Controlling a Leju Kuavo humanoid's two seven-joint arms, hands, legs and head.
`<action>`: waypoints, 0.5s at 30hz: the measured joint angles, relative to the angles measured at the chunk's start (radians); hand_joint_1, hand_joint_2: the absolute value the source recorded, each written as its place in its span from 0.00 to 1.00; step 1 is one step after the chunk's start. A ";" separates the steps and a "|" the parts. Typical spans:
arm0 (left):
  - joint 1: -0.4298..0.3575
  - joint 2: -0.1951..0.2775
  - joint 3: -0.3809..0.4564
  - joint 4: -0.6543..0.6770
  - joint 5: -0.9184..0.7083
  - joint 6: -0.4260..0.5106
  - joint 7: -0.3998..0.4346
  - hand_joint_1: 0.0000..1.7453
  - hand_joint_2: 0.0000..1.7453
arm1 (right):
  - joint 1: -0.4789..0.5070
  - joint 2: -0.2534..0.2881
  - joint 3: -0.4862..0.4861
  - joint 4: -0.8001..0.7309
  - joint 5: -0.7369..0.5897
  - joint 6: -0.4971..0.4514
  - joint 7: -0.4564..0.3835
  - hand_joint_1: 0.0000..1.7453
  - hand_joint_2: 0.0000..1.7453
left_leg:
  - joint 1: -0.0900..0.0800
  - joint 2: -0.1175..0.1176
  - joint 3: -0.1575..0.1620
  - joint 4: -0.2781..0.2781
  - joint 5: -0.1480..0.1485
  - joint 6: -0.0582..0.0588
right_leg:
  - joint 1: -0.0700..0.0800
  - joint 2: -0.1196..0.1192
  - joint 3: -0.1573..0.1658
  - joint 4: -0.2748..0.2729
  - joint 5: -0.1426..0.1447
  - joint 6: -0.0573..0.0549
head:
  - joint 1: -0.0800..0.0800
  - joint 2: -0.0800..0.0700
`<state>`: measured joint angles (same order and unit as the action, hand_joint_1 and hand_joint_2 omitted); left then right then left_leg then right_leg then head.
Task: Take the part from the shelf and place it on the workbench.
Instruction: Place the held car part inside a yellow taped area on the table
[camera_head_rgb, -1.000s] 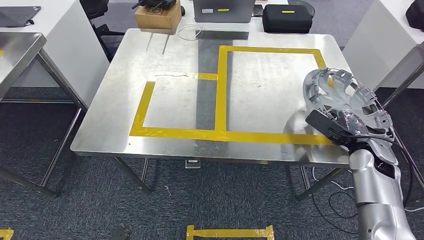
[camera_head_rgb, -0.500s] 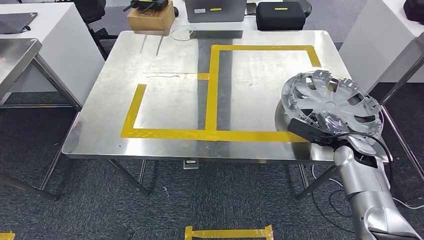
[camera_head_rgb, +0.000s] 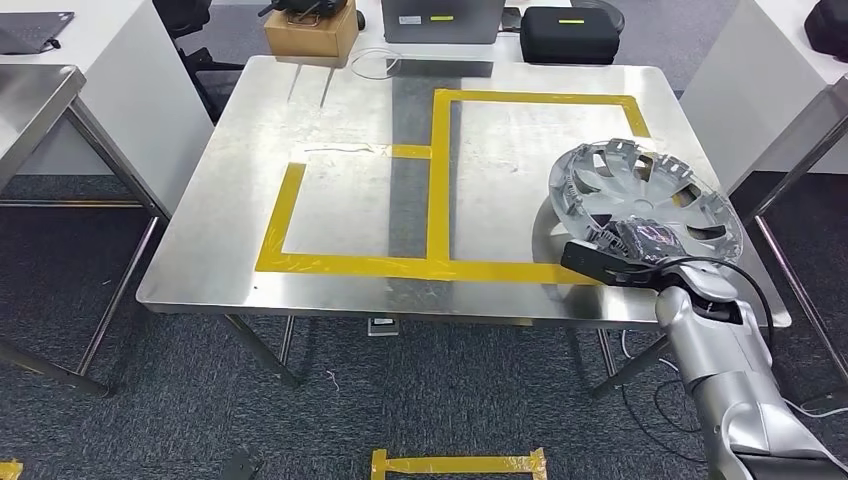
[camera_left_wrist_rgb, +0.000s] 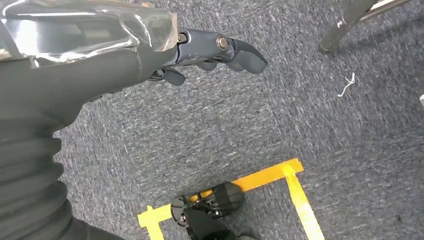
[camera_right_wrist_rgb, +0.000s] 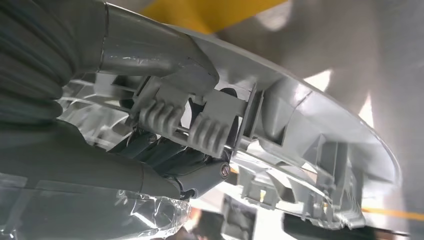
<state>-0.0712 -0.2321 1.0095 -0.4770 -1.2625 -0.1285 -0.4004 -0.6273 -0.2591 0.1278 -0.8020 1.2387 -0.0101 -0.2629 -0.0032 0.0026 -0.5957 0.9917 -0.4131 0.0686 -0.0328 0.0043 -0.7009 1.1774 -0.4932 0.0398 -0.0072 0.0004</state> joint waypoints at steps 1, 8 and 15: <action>0.000 0.000 -0.004 0.004 0.002 0.002 0.000 0.00 1.00 | -0.008 0.001 0.023 0.010 0.016 -0.005 -0.001 1.00 1.00 | -0.001 0.000 -0.001 0.000 0.001 0.001 | 0.000 0.000 -0.030 0.067 -0.022 -0.001 | 0.000 0.000; -0.002 0.005 -0.031 0.017 0.016 0.019 0.003 0.00 1.00 | -0.077 0.023 0.163 0.054 0.068 -0.023 -0.022 1.00 1.00 | -0.005 -0.003 -0.019 0.038 -0.018 -0.023 | -0.006 -0.004 0.072 -0.136 0.062 0.028 | -0.001 0.000; 0.001 0.009 -0.033 0.015 0.031 0.014 0.006 0.00 1.00 | -0.106 0.050 0.239 0.056 0.063 -0.019 -0.023 0.75 0.75 | 0.009 -0.003 -0.093 0.193 -0.109 -0.057 | -0.007 -0.002 0.074 -0.145 0.065 -0.011 | -0.005 0.000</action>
<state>-0.0707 -0.2228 0.9763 -0.4623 -1.2314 -0.1141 -0.3945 -0.7336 -0.2088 0.3663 -0.7461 1.3012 -0.0293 -0.2857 0.0059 -0.0007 -0.6884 1.1849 -0.5223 0.0120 -0.0399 0.0024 -0.6264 1.0325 -0.4280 0.0287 -0.0122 0.0004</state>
